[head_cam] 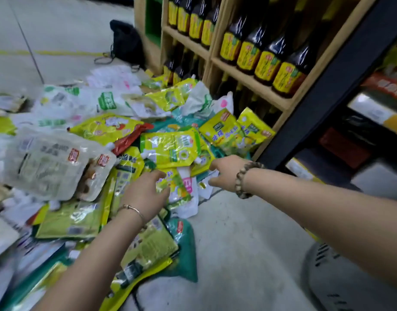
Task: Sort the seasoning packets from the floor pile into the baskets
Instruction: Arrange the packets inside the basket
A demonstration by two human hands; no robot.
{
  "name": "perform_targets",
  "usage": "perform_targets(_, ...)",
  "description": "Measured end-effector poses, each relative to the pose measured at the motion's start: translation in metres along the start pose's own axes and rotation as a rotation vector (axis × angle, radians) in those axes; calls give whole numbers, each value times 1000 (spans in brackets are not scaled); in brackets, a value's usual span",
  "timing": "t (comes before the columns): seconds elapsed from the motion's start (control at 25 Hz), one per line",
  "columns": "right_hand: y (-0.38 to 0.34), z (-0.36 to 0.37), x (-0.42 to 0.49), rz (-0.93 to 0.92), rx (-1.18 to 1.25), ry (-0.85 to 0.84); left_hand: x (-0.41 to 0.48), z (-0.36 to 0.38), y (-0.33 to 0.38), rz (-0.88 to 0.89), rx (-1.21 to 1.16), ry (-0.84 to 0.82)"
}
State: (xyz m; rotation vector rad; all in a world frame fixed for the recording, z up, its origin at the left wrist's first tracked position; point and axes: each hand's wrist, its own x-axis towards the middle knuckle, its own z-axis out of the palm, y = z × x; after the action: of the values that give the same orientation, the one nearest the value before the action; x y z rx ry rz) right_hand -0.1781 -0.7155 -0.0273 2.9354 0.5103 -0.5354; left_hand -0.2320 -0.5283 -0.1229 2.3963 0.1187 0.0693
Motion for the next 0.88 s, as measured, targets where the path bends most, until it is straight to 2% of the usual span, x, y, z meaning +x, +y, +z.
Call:
perform_targets(0.24, -43, 91, 28, -158, 62, -158, -34, 15, -69, -95, 197, -70)
perform_targets(0.32, -69, 111, 42, -257, 37, -103, -46, 12, -89, -114, 196, -68)
perform_targets(0.4, -97, 127, 54, -421, -43, 34, -61, 9, -102, -147, 156, -47)
perform_targets(0.52, -128, 150, 62, -594, -156, 11, -94, 11, -112, -250, 41, -15)
perform_targets(0.6, -139, 162, 67, -590, -221, -19, -117, 21, -110, -267, -41, -57)
perform_targets(0.72, -146, 170, 75, -522, -184, 67, -140, 40, -102, -257, -53, -212)
perform_targets(0.8, -144, 173, 76, -493, -82, -29, -151, 51, -102, -337, -169, -239)
perform_targets(0.88, -133, 174, 70, -457, 47, -178, -163, 57, -101, -545, -443, -220)
